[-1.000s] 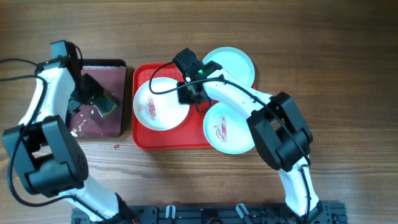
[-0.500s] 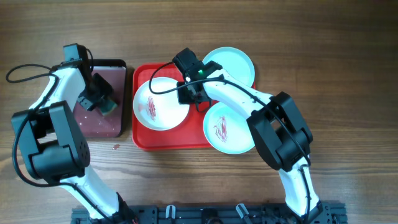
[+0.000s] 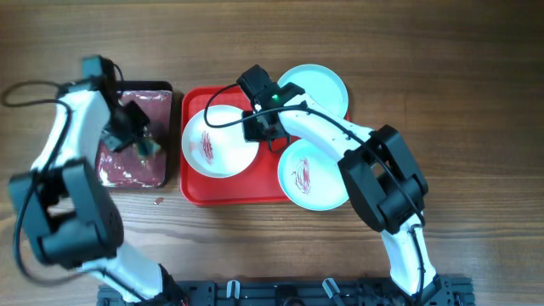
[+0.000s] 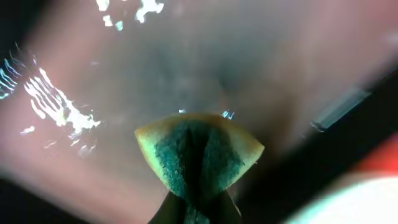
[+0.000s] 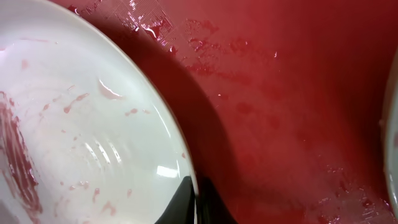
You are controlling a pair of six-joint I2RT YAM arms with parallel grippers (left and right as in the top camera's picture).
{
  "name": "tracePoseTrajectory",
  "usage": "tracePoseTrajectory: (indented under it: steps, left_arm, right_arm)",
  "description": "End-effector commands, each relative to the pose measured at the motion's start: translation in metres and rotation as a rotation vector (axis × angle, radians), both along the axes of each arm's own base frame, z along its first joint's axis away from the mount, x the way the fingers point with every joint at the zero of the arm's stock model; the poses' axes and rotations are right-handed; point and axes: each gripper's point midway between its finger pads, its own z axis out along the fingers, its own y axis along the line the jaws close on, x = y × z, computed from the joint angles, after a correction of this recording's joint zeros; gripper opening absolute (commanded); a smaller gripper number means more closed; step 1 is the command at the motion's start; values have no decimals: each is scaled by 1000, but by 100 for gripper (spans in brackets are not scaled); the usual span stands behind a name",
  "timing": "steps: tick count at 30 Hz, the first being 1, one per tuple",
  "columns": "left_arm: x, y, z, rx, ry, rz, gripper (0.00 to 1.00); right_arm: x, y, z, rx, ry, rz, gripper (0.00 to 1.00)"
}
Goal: Clean dirty plates on tray and stack at the side
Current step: 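Carry the sponge with left gripper onto the white plate, then scrub the white plate with the sponge while right gripper holds it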
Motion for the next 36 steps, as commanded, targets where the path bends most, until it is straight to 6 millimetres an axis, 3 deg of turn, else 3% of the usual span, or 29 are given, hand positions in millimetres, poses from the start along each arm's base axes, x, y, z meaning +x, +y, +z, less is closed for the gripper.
tracePoseTrajectory:
  steps: [1,3,9,15,17,19,29,33,36]
  left_arm:
    - [13,2,104,73,-251,-125,4]
    - [2,12,116,151,-240,-157,4]
    - [-4,6,108,135,-195,-266,4]
    - [7,-41,109,69,-234,-381,4]
    - [11,-76,103,8,-256,-463,4]
    - [11,-110,75,-63,-282,-531,4]
    - [5,-154,-39,-103,-125,-439,4]
    - [0,-152,-52,-47,-81,-371,4]
    - [-6,-160,-54,-37,-61,-391,4]
  right_arm:
    - [3,-11,-15,19,50,25,4]
    - [7,-15,-12,78,79,30,4]
    - [14,-21,-5,189,114,74,4]
    - [4,-16,-6,182,136,89,4]
    - [4,-16,-6,183,140,76,4]
    - [3,-15,-6,190,146,75,4]
    - [-14,-18,-9,166,227,39,4]
    - [-33,-22,-26,114,282,-28,4]
    - [-29,-20,-28,127,268,-35,4]
